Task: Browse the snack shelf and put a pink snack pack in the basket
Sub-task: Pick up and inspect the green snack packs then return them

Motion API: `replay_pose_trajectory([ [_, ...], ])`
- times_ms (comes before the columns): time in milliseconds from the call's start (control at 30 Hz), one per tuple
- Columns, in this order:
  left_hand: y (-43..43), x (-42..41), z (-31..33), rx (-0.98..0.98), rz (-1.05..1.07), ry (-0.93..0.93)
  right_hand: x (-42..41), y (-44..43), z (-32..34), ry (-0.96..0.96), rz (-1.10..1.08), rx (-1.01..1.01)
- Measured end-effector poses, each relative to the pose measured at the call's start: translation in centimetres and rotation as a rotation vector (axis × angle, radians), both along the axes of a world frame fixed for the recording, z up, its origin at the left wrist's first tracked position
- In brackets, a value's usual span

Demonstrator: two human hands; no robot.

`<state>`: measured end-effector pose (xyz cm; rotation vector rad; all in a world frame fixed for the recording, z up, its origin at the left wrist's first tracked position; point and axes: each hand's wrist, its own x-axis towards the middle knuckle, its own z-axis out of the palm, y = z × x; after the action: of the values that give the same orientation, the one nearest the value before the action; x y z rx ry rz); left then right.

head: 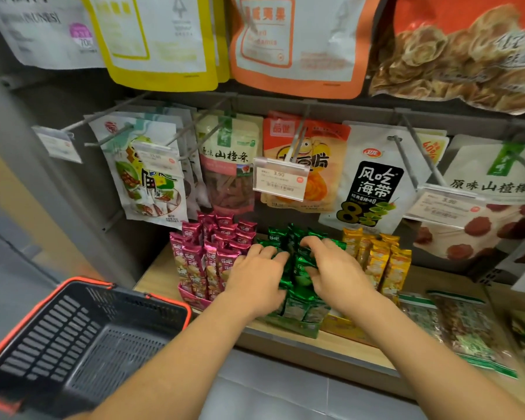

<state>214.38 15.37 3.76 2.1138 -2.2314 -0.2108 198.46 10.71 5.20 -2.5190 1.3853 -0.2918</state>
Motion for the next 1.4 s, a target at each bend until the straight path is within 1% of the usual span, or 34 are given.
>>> replay_pose_trajectory([
  [67, 0.1, -0.2, 0.0, -0.034, -0.042, 0.048, 0.2, 0.1, -0.5, -0.029, -0.044, -0.095],
  [133, 0.1, -0.5, 0.2, -0.052, -0.079, 0.081, 0.4, 0.0, -1.0, 0.022, -0.062, -0.134],
  [233, 0.2, -0.9, 0.3, -0.044, -0.115, 0.088, 0.3, 0.2, -2.5, 0.146, -0.061, -0.079],
  [333, 0.5, -0.9, 0.2, -0.027, -0.159, 0.031, 0.0, -0.1, -2.7, 0.144, -0.052, -0.021],
  [400, 0.5, -1.0, 0.0, -0.015, -0.176, -0.002, 0.1, -0.8, -1.9, 0.145, -0.052, 0.078],
  [467, 0.6, -1.2, 0.0, -0.005, -0.180, -0.027, 0.2, -1.4, -1.2, 0.080, -0.099, 0.107],
  [533, 0.7, -1.5, -0.1, -0.004, -0.180, -0.046, 0.3, -2.3, -0.8, -0.050, -0.195, -0.008],
  [567, 0.7, -1.7, -0.2, -0.015, -0.186, -0.054, 0.4, -2.8, -0.8, -0.070, -0.239, -0.079],
  [600, 0.7, -1.8, -0.3, -0.030, -0.198, -0.063, 0.6, -3.2, -0.8, -0.048, -0.270, -0.126],
  [667, 0.6, -2.0, -0.4, -0.055, -0.229, -0.081, 1.1, -4.0, -1.0, 0.058, -0.285, -0.147],
  [767, 0.6, -1.9, -0.5, -0.067, -0.266, -0.111, 2.2, -4.3, -1.8, 0.236, -0.234, -0.162],
  [833, 0.5, -1.8, -0.5, -0.067, -0.271, -0.108, 2.6, -4.4, -2.3, 0.284, -0.212, -0.201],
  [867, 0.5, -1.8, -0.5, -0.071, -0.272, -0.103, 2.7, -4.4, -2.3, 0.276, -0.208, -0.207],
  [933, 0.6, -1.8, -0.6, -0.083, -0.268, -0.087, 2.6, -4.2, -2.2, 0.185, -0.199, -0.184],
  [1000, 0.8, -1.8, -0.8, -0.087, -0.260, -0.065, 2.2, -3.5, -1.5, -0.035, -0.206, -0.188],
  [1067, 0.9, -1.8, -0.9, -0.087, -0.250, -0.030, 1.4, -2.0, -0.4, -0.306, -0.167, -0.289],
  [1133, 1.0, -1.8, -0.9, -0.071, -0.248, 0.007, 0.3, -0.4, 0.9, -0.490, -0.053, -0.463],
  [1200, 0.9, -1.6, -0.7, -0.035, -0.246, 0.046, -1.1, 1.2, 2.4, -0.590, 0.070, -0.586],
  [1300, 0.7, -1.4, 0.2, 0.025, -0.218, 0.120, -3.4, 3.1, 5.3, -0.656, 0.195, -0.730],
  [1400, 0.9, -1.1, 1.8, -0.066, -0.112, 0.244, -5.8, 5.0, 8.5, -0.712, 0.228, -0.830],
])
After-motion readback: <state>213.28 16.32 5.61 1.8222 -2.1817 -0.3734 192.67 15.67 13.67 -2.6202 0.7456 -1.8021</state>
